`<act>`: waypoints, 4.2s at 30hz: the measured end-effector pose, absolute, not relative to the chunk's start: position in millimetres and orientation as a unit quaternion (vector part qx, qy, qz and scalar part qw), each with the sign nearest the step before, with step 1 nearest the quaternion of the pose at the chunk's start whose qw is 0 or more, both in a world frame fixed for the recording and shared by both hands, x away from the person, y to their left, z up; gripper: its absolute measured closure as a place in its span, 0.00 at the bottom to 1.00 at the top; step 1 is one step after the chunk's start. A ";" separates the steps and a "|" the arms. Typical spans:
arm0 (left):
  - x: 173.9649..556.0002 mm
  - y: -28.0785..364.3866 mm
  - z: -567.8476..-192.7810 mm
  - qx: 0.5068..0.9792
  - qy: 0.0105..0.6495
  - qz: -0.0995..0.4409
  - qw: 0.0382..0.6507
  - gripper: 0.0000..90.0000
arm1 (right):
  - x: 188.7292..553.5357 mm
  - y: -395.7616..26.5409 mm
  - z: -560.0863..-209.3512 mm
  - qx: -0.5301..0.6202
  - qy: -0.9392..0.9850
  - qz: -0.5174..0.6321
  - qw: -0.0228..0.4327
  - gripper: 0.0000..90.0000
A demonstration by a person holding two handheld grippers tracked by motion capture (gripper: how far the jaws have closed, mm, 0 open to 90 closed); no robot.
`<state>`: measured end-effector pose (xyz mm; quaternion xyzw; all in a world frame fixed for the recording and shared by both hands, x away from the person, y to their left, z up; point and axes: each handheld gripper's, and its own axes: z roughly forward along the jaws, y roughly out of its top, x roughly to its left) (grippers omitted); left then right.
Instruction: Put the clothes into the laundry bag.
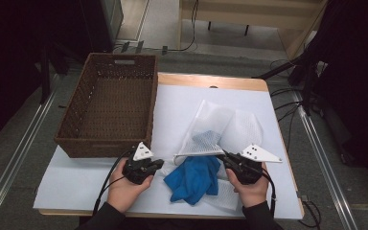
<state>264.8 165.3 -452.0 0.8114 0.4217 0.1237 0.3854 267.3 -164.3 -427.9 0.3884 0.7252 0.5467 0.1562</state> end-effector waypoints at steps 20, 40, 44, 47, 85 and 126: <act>241.6 56.3 -457.9 0.833 0.376 0.106 0.393 0.22 | 268.3 -162.0 -434.8 0.391 0.731 0.536 0.160 0.99; 256.5 37.2 -420.7 0.820 0.351 0.121 0.435 0.89 | 257.8 -154.6 -418.2 0.371 0.721 0.560 0.171 0.99; 275.8 32.8 -421.9 0.793 0.385 0.104 0.461 0.89 | 256.0 -154.6 -414.6 0.368 0.718 0.566 0.172 0.99; 279.4 29.4 -422.3 0.764 0.396 0.122 0.494 0.88 | 256.3 -156.5 -414.8 0.372 0.716 0.566 0.172 0.99; 256.2 10.3 -466.2 0.782 0.429 0.153 0.425 0.84 | 265.4 -162.5 -430.5 0.391 0.721 0.548 0.162 0.99; 271.0 22.9 -467.5 0.771 0.440 0.088 0.451 0.92 | 265.9 -155.1 -435.3 0.392 0.724 0.547 0.151 0.99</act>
